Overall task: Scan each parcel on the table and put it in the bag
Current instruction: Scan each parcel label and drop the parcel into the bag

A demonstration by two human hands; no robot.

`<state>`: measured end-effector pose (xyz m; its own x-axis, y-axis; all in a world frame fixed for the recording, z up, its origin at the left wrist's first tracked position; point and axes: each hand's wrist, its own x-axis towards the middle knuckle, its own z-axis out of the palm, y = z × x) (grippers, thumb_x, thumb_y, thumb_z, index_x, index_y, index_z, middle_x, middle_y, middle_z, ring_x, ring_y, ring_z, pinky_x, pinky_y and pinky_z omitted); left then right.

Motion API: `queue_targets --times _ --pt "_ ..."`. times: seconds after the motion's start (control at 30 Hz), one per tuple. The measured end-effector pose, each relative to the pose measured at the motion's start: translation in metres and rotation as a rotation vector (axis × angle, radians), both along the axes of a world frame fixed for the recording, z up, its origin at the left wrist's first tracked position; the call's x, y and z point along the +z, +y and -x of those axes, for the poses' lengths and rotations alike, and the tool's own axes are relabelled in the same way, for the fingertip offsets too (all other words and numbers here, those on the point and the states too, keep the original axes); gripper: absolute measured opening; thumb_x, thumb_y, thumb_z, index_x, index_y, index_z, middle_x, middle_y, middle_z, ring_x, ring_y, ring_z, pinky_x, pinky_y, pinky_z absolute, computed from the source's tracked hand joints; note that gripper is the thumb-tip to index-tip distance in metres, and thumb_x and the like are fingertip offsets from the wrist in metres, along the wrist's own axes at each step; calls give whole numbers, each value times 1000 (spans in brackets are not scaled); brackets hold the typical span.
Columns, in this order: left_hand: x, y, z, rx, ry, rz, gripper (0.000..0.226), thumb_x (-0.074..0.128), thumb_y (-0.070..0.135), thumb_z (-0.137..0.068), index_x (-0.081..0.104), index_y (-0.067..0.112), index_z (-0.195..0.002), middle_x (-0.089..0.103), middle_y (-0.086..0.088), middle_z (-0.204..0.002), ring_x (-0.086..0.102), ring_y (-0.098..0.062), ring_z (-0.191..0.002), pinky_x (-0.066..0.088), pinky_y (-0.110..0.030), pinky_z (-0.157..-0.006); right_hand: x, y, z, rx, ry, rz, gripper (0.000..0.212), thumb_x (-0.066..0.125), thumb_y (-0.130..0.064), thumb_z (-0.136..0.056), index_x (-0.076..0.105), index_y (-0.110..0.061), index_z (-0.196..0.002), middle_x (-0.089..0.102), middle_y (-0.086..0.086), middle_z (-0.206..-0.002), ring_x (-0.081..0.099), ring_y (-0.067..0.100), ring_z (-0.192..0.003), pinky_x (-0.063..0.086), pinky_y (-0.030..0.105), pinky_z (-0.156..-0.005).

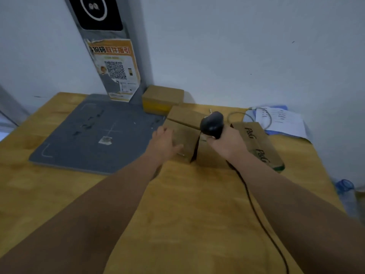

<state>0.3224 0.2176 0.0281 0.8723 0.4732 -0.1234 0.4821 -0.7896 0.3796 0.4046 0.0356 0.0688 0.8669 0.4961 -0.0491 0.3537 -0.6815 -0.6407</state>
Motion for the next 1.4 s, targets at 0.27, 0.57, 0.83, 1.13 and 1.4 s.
queue_targets --times 0.27,0.57,0.83,1.13,1.4 --pt "-34 52 -43 316 118 397 88 69 54 -80 32 7 -145 48 -15 -139 49 -33 -124 46 -45 -101 -28 43 -37 -60 387 -271 10 63 -15 -86 56 -10 -82 51 6 -69 51 18 -68 39 31 -64" --pt "-57 31 12 461 -338 635 59 66 27 -91 39 6 -139 49 -8 -135 49 -25 -122 44 -31 -94 -45 61 -33 -104 508 -454 24 70 -22 -86 60 -16 -107 62 -1 -90 57 11 -85 43 22 -66" --pt "-51 9 52 674 -462 991 83 35 77 -84 32 23 -147 42 5 -139 36 -20 -135 35 -41 -104 -44 53 2 -170 603 -650 35 73 -29 -84 56 -24 -115 63 -6 -104 56 12 -99 44 33 -92" --pt "-18 11 118 750 -503 1311 61 64 55 -83 44 20 -129 50 -4 -127 53 -23 -115 53 -38 -81 -45 34 79 -221 683 -723 38 73 -5 -81 59 -19 -113 65 -7 -94 61 12 -88 46 24 -71" --pt "2 18 193 303 -533 661 119 87 34 -67 2 32 -151 30 0 -142 40 -10 -125 39 -34 -103 -38 15 140 -260 912 -817 53 81 -34 -70 60 -23 -118 68 2 -115 65 23 -106 50 46 -97"
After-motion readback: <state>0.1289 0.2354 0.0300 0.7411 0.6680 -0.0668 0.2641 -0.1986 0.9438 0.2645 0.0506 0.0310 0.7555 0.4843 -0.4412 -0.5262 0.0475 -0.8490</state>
